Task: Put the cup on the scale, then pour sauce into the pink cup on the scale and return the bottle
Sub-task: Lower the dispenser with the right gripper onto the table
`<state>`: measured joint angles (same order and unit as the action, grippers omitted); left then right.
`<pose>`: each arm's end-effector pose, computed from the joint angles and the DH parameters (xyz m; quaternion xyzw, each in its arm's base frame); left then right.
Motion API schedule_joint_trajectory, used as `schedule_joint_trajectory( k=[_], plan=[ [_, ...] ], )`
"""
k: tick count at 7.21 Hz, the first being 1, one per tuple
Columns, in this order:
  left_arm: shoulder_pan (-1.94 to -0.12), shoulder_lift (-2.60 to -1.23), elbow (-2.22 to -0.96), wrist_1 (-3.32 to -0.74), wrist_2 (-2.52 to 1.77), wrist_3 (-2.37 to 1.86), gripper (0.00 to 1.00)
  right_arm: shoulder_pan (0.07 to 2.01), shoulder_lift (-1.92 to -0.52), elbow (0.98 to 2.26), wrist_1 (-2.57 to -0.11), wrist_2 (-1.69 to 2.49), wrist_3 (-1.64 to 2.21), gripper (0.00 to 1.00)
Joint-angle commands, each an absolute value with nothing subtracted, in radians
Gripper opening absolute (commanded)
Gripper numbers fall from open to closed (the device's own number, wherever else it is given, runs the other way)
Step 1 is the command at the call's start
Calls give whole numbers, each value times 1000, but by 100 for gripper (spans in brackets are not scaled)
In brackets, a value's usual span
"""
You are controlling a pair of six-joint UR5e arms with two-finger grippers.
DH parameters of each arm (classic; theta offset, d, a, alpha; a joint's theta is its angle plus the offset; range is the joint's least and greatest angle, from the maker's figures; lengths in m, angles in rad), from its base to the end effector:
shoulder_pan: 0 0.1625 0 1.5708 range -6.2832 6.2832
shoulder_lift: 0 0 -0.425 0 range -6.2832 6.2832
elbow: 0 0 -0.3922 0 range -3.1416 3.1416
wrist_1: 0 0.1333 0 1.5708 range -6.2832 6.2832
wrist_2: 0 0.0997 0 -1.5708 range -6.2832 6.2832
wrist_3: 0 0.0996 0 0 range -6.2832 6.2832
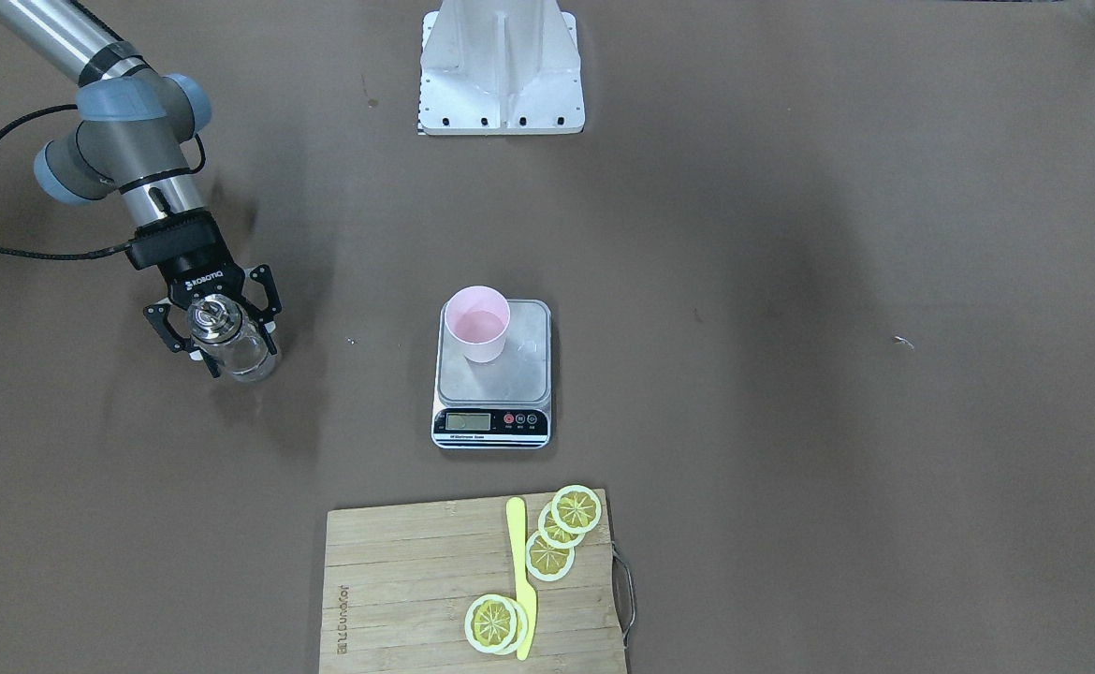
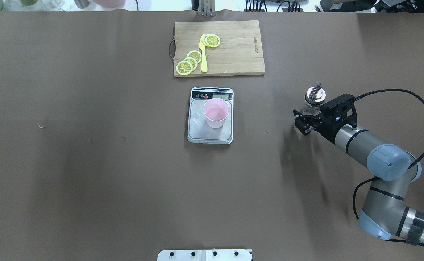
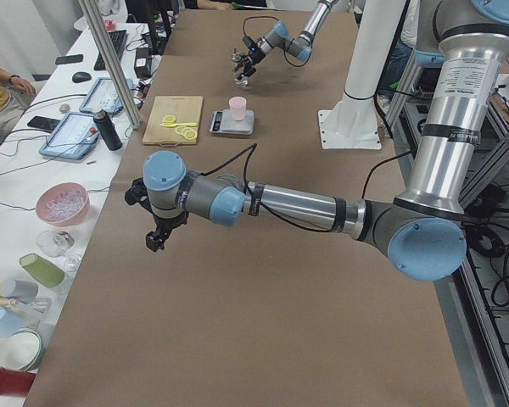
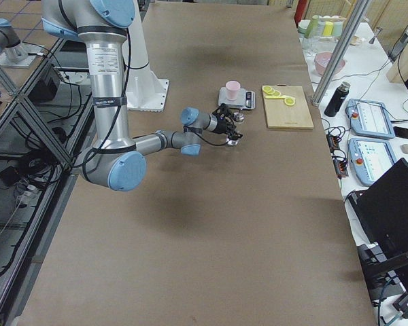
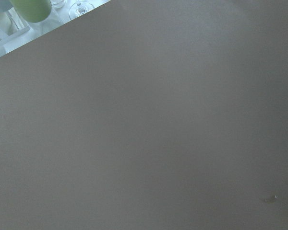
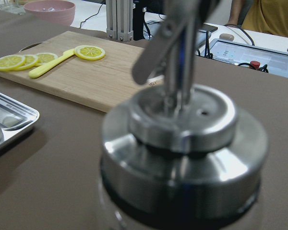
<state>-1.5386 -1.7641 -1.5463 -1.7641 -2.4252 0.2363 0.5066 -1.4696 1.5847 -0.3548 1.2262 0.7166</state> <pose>-0.0393 -0.5862 0.5395 0.2045 0.3887 0.1938 0.8772 -0.3975 -0.4115 0.4657 0.4875 -0.3880 -0.0297 0.7816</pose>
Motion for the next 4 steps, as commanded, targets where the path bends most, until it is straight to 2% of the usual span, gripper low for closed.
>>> schedule_joint_trajectory(
  k=[1, 2, 3, 4],
  plan=[
    [-1539, -1764, -1548, -1764, -2425, 235, 98, 492, -1470, 1585, -351, 1210, 716, 0],
    [-1539, -1764, -1548, -1764, -2425, 235, 98, 492, -1470, 1585, -344, 1212, 710, 16],
    [-1539, -1764, -1548, -1764, -2425, 235, 98, 492, -1470, 1585, -342, 1212, 706, 60],
    [-1539, -1766, -1548, -1764, -2425, 235, 98, 492, -1474, 1575, -303, 1213, 704, 75]
  ],
)
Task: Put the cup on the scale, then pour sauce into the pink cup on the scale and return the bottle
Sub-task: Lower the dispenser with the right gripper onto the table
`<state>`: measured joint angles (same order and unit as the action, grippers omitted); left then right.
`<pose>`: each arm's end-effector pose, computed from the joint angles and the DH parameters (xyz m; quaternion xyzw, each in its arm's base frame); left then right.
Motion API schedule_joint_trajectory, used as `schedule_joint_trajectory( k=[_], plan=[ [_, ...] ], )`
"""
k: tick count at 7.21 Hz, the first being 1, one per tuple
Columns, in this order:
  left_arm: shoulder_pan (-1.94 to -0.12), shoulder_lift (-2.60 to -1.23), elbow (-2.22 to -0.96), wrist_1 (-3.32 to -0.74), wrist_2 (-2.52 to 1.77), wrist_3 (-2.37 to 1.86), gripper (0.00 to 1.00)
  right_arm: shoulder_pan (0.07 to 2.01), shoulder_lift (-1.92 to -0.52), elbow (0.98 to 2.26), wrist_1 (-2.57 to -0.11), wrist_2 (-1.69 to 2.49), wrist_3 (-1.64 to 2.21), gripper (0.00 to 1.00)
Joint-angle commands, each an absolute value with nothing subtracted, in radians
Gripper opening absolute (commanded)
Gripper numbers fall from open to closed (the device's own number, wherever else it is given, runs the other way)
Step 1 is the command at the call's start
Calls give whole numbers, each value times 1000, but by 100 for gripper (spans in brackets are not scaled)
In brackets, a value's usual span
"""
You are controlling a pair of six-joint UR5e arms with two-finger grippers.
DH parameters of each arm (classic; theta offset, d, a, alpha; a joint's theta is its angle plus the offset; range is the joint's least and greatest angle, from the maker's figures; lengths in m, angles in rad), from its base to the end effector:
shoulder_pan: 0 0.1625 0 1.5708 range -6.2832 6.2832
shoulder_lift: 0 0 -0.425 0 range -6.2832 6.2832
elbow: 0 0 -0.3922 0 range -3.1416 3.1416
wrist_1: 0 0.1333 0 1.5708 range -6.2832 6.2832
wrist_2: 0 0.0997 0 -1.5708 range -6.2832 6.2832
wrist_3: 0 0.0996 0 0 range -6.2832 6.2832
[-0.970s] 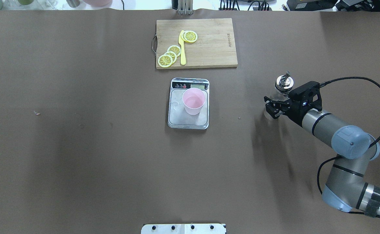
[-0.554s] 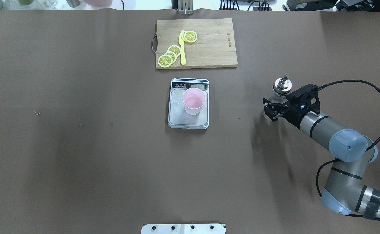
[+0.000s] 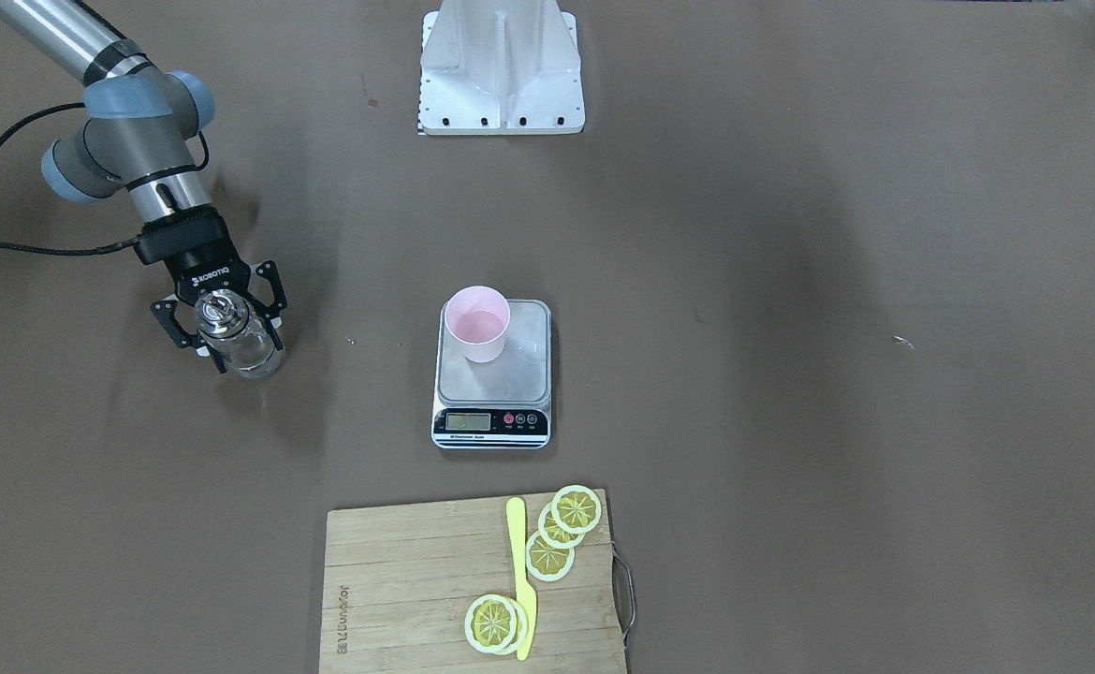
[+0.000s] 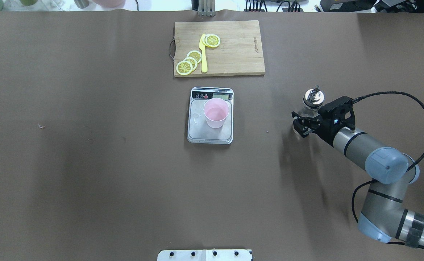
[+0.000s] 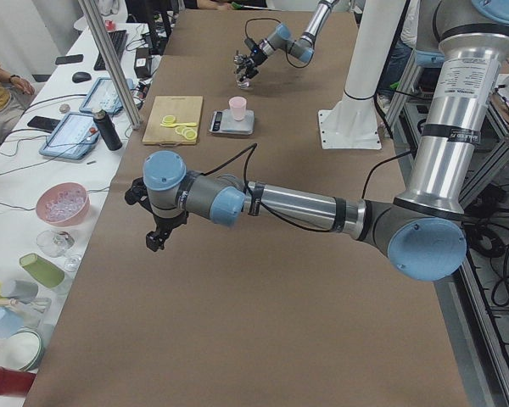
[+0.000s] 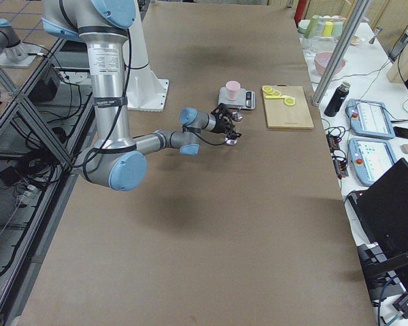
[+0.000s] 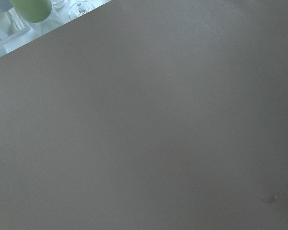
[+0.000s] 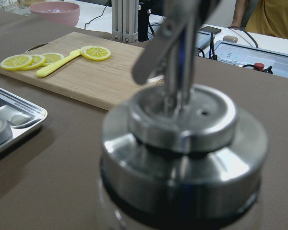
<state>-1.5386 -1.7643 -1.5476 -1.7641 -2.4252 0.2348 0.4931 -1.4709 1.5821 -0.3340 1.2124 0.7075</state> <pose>-0.0393 -0.5863 0.5388 0.2049 0.3888 0.1934 0.8772 -0.4006 -0.4063 0.4652 0.4937 -0.3908 -0.0322 0.7762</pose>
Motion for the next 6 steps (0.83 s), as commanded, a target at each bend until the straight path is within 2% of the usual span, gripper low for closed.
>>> schedule_joint_trajectory(
  k=[1, 2, 6],
  plan=[
    [-1539, -1767, -1546, -1764, -2425, 233, 98, 492, -1479, 1553, -263, 1213, 706, 96],
    [-1539, -1769, -1546, -1764, -2425, 233, 98, 492, -1483, 1533, -214, 1219, 704, 99],
    [-1539, -1775, -1545, -1763, -2425, 232, 98, 494, -1499, 1535, -193, 1216, 713, 99]
  ],
)
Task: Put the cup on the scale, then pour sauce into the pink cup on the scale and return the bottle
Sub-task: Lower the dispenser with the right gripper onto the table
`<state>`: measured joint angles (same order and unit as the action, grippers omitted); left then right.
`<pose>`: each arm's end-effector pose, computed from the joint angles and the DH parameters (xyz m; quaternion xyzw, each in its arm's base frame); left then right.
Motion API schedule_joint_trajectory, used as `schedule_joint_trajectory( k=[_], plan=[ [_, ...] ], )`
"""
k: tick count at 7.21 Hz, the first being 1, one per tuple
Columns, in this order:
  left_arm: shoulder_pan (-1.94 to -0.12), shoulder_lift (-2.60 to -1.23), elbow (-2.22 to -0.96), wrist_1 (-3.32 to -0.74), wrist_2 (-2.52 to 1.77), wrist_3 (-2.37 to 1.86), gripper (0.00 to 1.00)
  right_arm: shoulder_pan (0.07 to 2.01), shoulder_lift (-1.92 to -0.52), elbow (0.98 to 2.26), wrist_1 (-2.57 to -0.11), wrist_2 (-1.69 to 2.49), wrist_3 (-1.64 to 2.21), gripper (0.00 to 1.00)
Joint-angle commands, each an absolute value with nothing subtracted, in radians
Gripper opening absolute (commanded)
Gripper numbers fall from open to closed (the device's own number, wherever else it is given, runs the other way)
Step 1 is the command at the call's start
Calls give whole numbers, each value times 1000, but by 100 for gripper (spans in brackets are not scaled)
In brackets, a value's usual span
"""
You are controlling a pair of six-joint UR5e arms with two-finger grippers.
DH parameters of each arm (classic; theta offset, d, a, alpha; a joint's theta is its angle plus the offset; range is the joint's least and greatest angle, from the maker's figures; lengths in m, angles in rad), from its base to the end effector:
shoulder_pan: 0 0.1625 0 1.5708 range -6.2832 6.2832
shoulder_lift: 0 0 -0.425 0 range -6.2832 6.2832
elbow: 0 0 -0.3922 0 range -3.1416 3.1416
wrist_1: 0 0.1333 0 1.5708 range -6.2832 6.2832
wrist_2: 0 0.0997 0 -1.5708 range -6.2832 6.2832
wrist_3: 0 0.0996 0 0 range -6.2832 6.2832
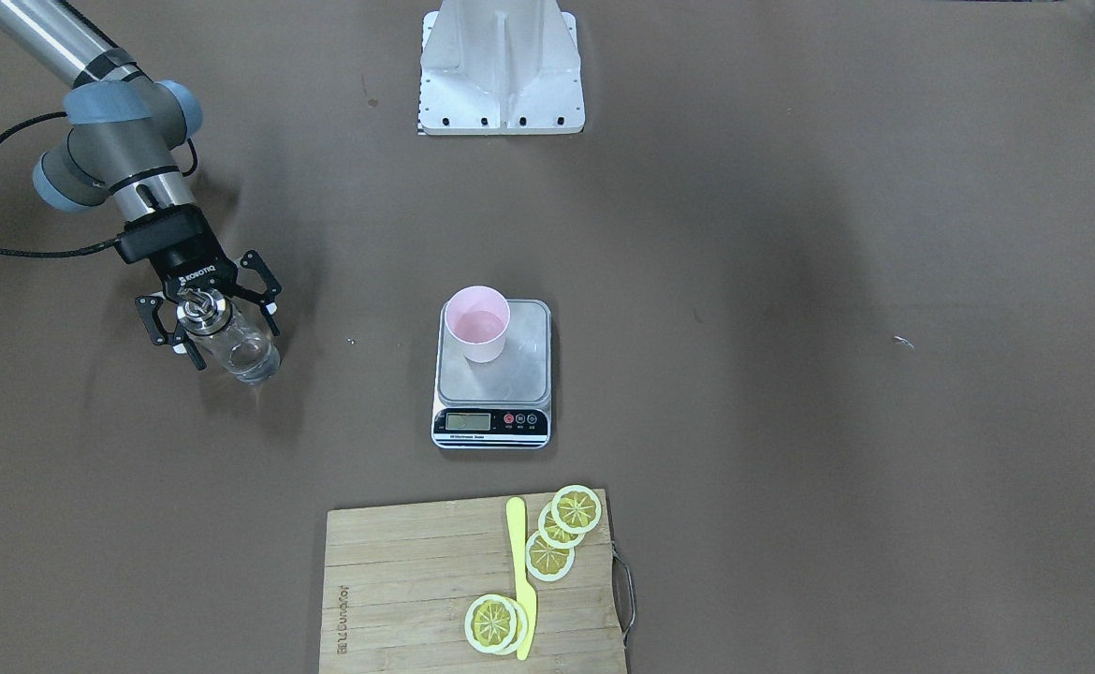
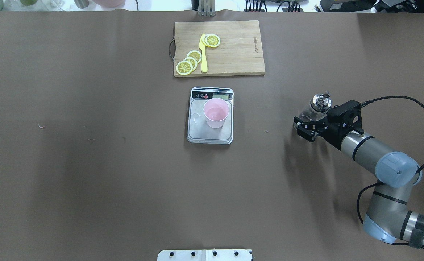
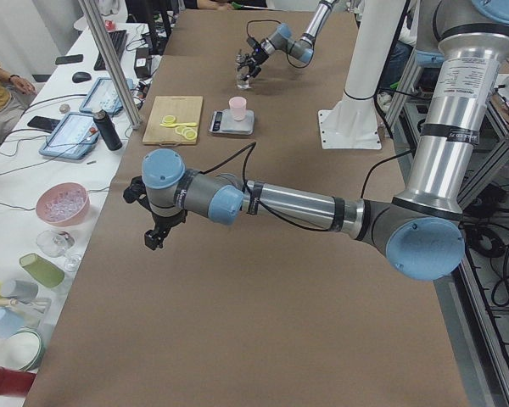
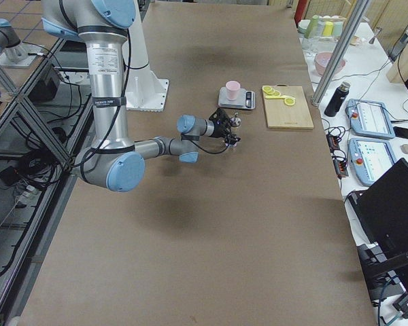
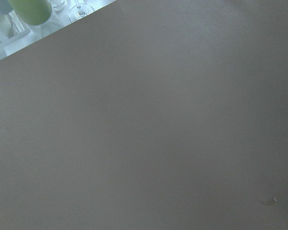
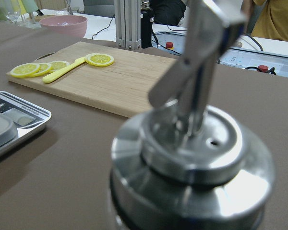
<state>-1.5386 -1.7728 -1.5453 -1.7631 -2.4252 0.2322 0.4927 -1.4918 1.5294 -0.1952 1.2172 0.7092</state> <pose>-0.0392 -0.5895 0.5351 0.2067 0.3886 0.1932 0.8769 -0.3906 -0.4001 0.4876 0.5047 -0.4143 -0.0251 0.7570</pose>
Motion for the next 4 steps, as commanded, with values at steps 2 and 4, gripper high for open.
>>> schedule_joint_trajectory(
  k=[2, 4],
  plan=[
    [-1539, -1775, -1546, -1764, -2425, 216, 98, 485, -1552, 1552, -173, 1210, 719, 99],
    [-1539, -1775, -1545, -1764, -2425, 212, 98, 463, -1572, 1555, -143, 1189, 719, 99]
  ],
)
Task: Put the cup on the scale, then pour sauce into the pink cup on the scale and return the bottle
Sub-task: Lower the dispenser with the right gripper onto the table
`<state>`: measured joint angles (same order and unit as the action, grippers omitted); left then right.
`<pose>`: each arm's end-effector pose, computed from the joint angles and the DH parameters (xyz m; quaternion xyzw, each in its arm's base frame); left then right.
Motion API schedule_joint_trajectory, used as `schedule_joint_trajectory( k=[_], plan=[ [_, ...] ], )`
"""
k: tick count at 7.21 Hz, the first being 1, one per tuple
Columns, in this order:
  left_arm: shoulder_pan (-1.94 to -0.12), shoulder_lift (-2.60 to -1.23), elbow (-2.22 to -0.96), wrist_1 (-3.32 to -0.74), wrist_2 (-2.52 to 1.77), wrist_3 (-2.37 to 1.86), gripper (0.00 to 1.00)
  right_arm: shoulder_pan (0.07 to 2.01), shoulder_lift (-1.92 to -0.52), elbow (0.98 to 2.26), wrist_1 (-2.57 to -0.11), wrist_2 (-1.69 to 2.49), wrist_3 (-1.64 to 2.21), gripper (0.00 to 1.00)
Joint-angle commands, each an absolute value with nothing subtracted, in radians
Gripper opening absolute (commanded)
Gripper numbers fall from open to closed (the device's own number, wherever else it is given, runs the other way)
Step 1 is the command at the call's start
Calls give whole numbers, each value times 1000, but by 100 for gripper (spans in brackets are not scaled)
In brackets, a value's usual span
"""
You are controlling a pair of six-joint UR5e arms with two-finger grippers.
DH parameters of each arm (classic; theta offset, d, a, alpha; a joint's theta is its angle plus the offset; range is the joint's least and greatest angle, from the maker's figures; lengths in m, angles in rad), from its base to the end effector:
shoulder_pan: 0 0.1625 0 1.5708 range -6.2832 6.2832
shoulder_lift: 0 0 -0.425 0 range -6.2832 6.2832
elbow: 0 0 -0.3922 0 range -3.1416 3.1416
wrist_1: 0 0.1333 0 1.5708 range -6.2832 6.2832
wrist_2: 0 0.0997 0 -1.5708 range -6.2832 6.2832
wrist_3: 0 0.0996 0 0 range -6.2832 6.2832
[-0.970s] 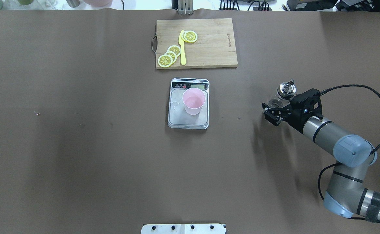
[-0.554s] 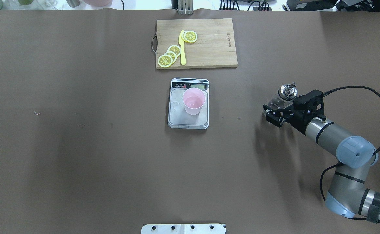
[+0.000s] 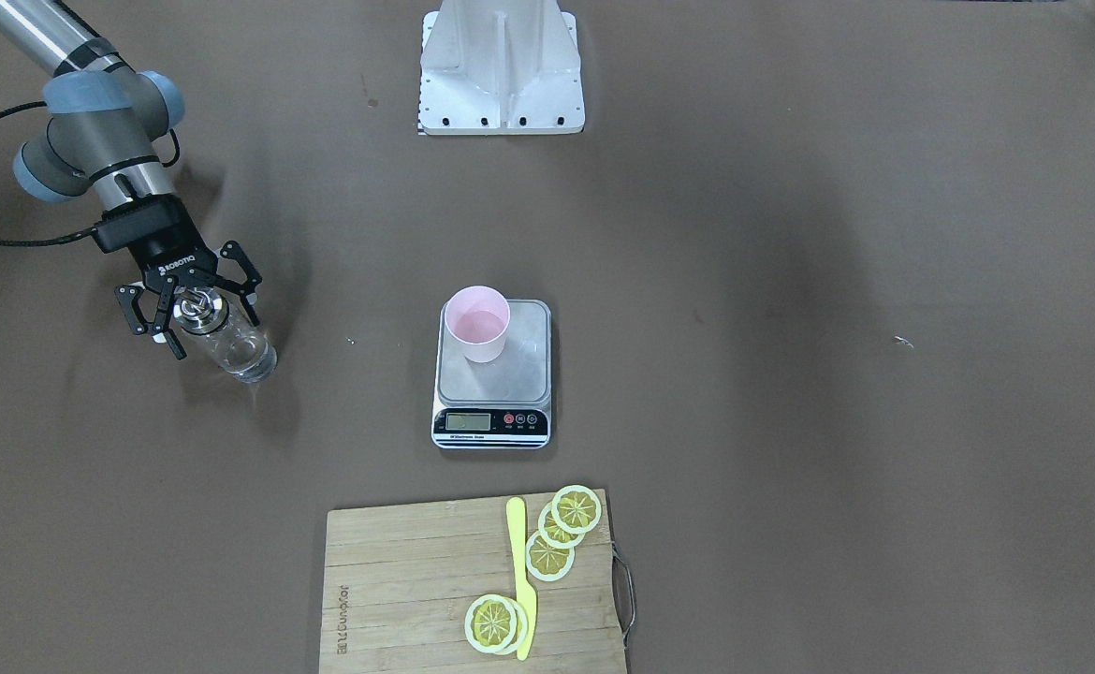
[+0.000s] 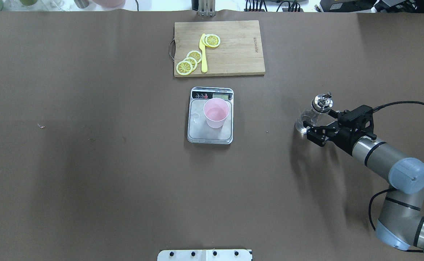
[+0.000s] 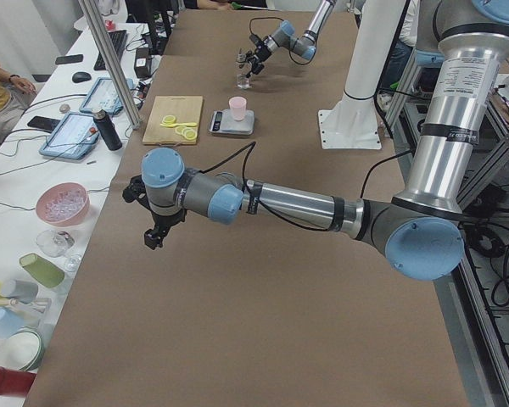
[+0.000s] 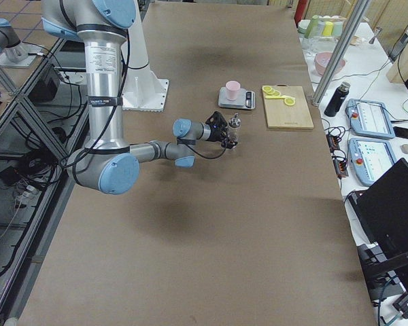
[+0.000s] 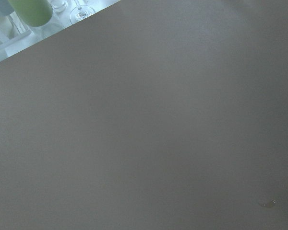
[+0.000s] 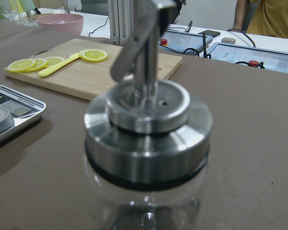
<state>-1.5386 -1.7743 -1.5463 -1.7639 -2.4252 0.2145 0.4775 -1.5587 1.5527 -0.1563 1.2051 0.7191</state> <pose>-0.0392 -0.5901 0.5336 0.2047 0.3902 0.1861 0.8782 -0.3711 -0.3822 0.5065 0.5017 -0.4157 -0.0237 0.7582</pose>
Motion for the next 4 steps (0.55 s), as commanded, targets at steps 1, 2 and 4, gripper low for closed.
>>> schedule_joint_trajectory(
  k=[1, 2, 4],
  plan=[
    [-1539, -1773, -1546, -1764, -2425, 210, 98, 430, -1569, 1558, -143, 1145, 719, 99],
    [-1539, -1773, -1546, -1764, -2425, 210, 98, 407, -1569, 1574, -143, 1120, 719, 99],
    [-1537, -1773, -1543, -1764, -2425, 210, 98, 364, -1577, 1581, -143, 1068, 721, 99]
  ],
)
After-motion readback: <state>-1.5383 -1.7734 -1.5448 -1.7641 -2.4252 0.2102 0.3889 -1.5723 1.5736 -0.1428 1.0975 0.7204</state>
